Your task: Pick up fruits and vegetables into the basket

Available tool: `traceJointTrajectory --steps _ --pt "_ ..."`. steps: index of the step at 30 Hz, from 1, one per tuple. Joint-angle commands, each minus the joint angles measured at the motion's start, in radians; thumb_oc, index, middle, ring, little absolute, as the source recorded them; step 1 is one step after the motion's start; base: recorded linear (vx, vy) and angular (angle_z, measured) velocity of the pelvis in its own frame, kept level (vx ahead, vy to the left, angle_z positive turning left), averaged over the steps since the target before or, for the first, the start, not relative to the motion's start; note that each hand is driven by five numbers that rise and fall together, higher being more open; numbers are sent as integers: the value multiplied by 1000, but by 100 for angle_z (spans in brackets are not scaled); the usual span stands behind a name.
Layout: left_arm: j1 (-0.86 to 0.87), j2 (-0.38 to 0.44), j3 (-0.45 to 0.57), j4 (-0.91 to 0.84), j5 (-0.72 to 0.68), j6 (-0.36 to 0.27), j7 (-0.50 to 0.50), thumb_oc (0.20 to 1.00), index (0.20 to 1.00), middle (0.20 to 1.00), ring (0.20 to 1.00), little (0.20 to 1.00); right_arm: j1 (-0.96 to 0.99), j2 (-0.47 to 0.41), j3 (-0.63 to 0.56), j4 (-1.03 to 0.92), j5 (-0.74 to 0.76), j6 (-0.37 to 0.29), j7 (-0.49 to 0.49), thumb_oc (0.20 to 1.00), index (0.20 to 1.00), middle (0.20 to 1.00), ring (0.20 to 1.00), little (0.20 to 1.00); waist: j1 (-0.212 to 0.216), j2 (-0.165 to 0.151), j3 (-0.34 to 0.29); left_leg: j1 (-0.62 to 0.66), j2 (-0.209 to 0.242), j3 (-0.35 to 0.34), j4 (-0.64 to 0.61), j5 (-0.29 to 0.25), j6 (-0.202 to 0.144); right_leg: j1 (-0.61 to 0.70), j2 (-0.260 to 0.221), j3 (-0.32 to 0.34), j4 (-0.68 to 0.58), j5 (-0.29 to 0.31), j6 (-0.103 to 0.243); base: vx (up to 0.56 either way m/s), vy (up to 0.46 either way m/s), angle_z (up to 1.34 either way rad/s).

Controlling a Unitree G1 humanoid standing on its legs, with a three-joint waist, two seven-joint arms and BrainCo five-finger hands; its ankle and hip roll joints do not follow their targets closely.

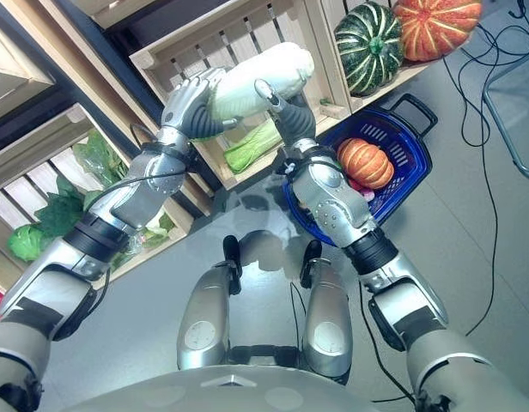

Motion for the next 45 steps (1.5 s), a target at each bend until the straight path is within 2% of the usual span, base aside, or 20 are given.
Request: traceJointTrajectory --steps 1,4,7,12,13,14,17,21,24,25,26,28,30,31,33,34,35,38,41,45 --pt "-39 -22 -105 -129 29 6 -153 200 200 200 200 200 -121 70 65 -94 -12 -22 173 1000 1000 1000 1000 1000 -3 -13 -62 14 -44 46 55 -121 32 75 -37 23 -142 53 91 0 0 0" --pt "-38 -17 -136 -145 69 14 -223 200 200 200 200 200 -142 69 88 -120 -8 -2 179 1000 1000 1000 1000 1000 2 -8 -65 14 -46 43 56 -121 31 80 -41 19 -148 56 93 0 7 4" --pt "-42 -10 -165 -145 117 25 -272 200 200 200 200 200 -166 62 103 -106 -25 20 134 1000 1000 1000 1000 1000 5 -4 -68 18 -47 43 50 -121 31 83 -43 18 -154 57 97 -2 12 8" --pt "-54 -6 -199 -139 138 72 -305 200 200 200 200 200 -190 55 95 -61 -64 -29 11 1000 1000 1000 1000 1000 5 -2 -65 26 -44 44 37 -117 29 97 -43 13 -173 61 98 0 0 0" --pt "-54 -8 -203 -134 141 79 -308 200 200 200 200 200 -190 57 88 -49 -64 -54 3 912 912 912 912 912 4 0 -65 27 -43 44 35 -117 29 99 -44 12 -175 61 98 0 0 0" --pt "-53 -11 -207 -129 140 87 -306 200 200 200 200 200 -188 61 78 -39 -61 -73 3 200 200 200 200 200 2 1 -63 28 -43 45 35 -118 28 101 -43 12 -176 60 98 0 0 0" --pt "-48 -25 -221 -118 145 99 -290 200 200 200 200 200 -184 79 52 -12 -44 -123 -5 200 200 200 200 200 0 8 -63 31 -43 43 32 -121 28 104 -44 11 -178 58 99 0 0 0" --pt "-80 -58 -249 -72 139 114 -282 200 200 200 200 200 -220 118 60 93 -95 -135 -24 200 200 200 200 200 -2 18 -65 26 -44 37 40 -121 22 100 -47 17 -174 59 98 2 19 0" --pt "-113 -54 -247 -55 81 121 -292 200 200 200 200 200 -249 110 61 122 -124 -151 -25 200 200 200 200 200 -6 25 -70 28 -44 39 33 -120 22 99 -48 17 -177 58 97 -9 36 -3" --pt "-122 -50 -240 -46 33 123 -295 545 545 545 545 545 -258 101 61 117 -153 -153 -29 200 200 200 200 200 -9 26 -72 30 -44 40 29 -118 21 99 -49 19 -180 59 98 0 0 0" --pt "-129 -49 -232 -34 1 121 -298 1000 1000 1000 1000 1000 -260 99 60 112 -168 -152 -37 200 200 200 200 200 -12 27 -73 31 -43 42 27 -116 20 98 -50 20 -181 61 99 0 0 0" --pt "-152 -44 -223 -7 -46 119 -292 1000 1000 1000 1000 1000 -262 98 57 108 -180 -152 -38 200 200 200 200 200 -18 28 -71 35 -43 45 28 -115 19 96 -50 24 -177 61 99 0 0 0" --pt "-194 -36 -213 53 -155 128 -275 1000 1000 1000 1000 1000 -263 86 57 95 -183 -144 -40 200 200 200 200 200 -31 28 -74 42 -41 51 23 -113 20 93 -51 30 -172 61 100 0 0 0" --pt "-208 -34 -204 78 -196 135 -261 903 903 903 903 903 -264 76 52 90 -179 -142 -37 200 200 200 200 200 -37 28 -74 43 -40 55 20 -112 19 90 -50 34 -170 60 100 0 0 0" --pt "-233 -32 -191 130 -261 141 -217 918 918 918 918 918 -256 56 42 74 -167 -145 -32 200 200 200 200 200 -51 29 -75 45 -38 60 14 -108 19 82 -47 42 -167 60 101 -30 19 -8" --pt "-241 -31 -183 153 -290 142 -201 868 868 868 868 868 -254 45 34 66 -163 -149 -29 200 200 200 200 200 -57 28 -75 45 -37 64 13 -107 19 78 -46 45 -166 60 102 -50 6 -16" --pt "-245 -29 -172 175 -330 140 -186 1000 1000 1000 1000 1000 -249 34 24 57 -164 -156 -28 200 200 200 200 200 -62 28 -73 44 -36 67 11 -105 19 73 -45 47 -165 61 101 -60 6 -20" --pt "-224 -37 -152 206 -408 157 -149 1000 1000 1000 1000 1000 -226 5 -10 31 -183 -185 -12 200 200 200 200 200 -74 25 -68 37 -32 74 5 -102 20 59 -37 52 -163 59 101 -79 -12 -14" --pt "-123 -36 -117 161 -397 156 -95 1000 1000 1000 1000 1000 -184 -41 -69 -8 -215 -224 7 200 200 200 200 200 -71 22 -58 22 -31 73 4 -100 22 46 -31 47 -164 60 100 -114 -69 -17" --pt "155 -46 2 45 -417 76 28 1000 1000 1000 1000 1000 -50 -132 -246 -124 -384 -303 -28 200 200 200 200 200 -64 18 -31 18 -27 71 8 -107 25 53 -23 26 -162 55 95 -50 -100 -6"
